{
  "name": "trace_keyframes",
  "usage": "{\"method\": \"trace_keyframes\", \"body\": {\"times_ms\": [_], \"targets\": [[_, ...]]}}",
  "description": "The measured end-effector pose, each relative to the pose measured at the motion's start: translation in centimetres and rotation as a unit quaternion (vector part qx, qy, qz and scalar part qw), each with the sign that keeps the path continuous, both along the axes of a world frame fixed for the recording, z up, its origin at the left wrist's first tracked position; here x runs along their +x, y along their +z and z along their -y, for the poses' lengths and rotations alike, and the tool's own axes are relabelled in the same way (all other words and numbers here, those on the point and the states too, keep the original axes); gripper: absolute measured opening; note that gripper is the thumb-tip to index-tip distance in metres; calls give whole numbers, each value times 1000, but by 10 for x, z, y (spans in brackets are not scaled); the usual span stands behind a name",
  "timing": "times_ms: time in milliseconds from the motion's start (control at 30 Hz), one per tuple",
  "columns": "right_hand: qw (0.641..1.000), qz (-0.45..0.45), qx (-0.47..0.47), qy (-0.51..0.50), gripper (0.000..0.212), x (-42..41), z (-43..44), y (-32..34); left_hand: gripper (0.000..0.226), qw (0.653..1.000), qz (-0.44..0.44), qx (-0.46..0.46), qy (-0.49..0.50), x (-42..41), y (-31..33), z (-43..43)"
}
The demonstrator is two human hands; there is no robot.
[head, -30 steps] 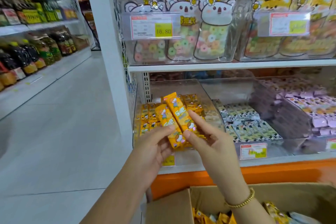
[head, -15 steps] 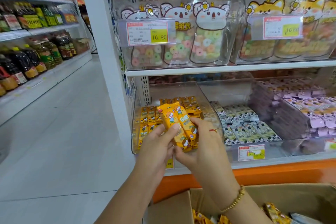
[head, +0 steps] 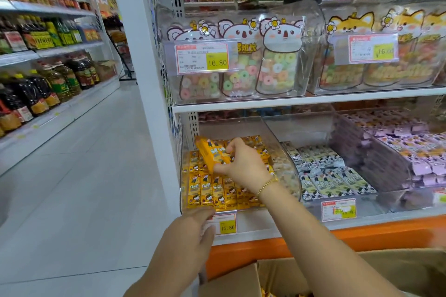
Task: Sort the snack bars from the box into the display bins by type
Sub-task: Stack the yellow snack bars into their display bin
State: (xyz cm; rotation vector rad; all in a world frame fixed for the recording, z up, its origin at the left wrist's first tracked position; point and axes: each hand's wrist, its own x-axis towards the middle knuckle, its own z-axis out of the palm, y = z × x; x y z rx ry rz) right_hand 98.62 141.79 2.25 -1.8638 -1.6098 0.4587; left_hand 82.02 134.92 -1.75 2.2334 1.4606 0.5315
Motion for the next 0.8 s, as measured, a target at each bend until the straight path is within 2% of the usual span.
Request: {"method": "trace_keyframes", "body": {"times_ms": [100, 267, 533, 633, 800], "targets": [[999, 30, -24, 39, 48, -20, -38, -11, 48, 999, -32, -6, -22, -6, -2, 4], [995, 85, -29, 45, 53, -34, -67, -33, 53, 998, -51, -13, -36, -13, -4, -1], [989, 71, -5, 132, 52, 1, -72, -46, 50, 999, -15, -10, -47, -18, -8, -7], [984, 121, 14, 130, 65, 0, -78, -49, 49, 999, -16, -8, -48, -18, -9, -9], [956, 260, -13, 133, 90, -17, -91, -51, 46, 999, -12, 7, -50, -17, -6, -12]]}}
